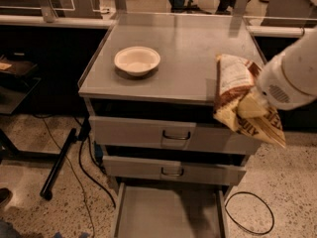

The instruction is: Place brown chip bag into bottom drawer

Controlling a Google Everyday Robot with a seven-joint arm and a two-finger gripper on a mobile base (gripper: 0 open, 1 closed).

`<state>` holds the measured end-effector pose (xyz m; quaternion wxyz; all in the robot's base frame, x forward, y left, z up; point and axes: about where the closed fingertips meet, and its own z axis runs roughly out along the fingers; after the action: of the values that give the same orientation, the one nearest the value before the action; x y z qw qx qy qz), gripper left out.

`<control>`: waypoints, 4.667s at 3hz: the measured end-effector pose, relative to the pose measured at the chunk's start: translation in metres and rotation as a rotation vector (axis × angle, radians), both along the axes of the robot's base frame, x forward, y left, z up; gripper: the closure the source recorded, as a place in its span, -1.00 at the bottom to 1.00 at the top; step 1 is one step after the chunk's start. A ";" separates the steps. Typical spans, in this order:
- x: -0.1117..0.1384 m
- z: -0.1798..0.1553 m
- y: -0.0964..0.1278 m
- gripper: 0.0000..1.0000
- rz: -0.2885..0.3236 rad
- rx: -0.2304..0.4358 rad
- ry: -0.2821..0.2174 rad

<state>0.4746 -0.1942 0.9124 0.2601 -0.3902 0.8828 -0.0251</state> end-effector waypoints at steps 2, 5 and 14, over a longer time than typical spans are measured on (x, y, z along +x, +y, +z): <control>-0.046 -0.012 0.011 1.00 0.039 0.097 0.069; -0.143 -0.096 0.053 1.00 0.159 0.200 0.298; -0.161 -0.406 0.078 1.00 -0.046 0.483 0.777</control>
Offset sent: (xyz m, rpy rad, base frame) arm -0.0402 0.0053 -0.0117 0.0674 0.0598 0.0280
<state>0.3131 -0.1166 0.5065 -0.0071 -0.2789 0.9040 0.3239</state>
